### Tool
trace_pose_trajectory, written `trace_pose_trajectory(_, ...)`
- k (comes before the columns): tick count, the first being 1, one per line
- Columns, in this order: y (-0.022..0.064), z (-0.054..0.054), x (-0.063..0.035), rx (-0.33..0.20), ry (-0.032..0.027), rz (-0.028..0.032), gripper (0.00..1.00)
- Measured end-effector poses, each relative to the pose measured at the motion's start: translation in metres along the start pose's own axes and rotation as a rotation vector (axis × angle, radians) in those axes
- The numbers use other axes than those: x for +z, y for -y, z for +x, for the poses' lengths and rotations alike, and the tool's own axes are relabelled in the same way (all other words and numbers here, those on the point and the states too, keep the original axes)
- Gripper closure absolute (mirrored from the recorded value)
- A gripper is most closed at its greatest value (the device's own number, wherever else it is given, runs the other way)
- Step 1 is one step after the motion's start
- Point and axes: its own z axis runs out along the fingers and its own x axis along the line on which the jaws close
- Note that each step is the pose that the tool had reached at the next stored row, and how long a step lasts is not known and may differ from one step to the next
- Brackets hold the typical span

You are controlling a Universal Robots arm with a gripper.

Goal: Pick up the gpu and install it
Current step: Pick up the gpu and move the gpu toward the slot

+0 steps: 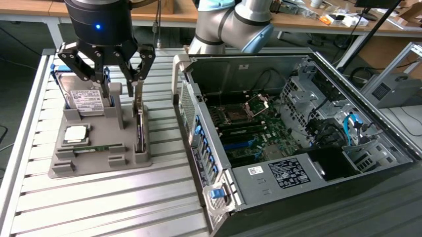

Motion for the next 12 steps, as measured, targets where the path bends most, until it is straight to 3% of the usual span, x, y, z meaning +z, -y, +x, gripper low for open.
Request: trace_pose_trajectory(12,0.0001,0.0001,0.0025,0.000,0.0000,0.0000,0.52)
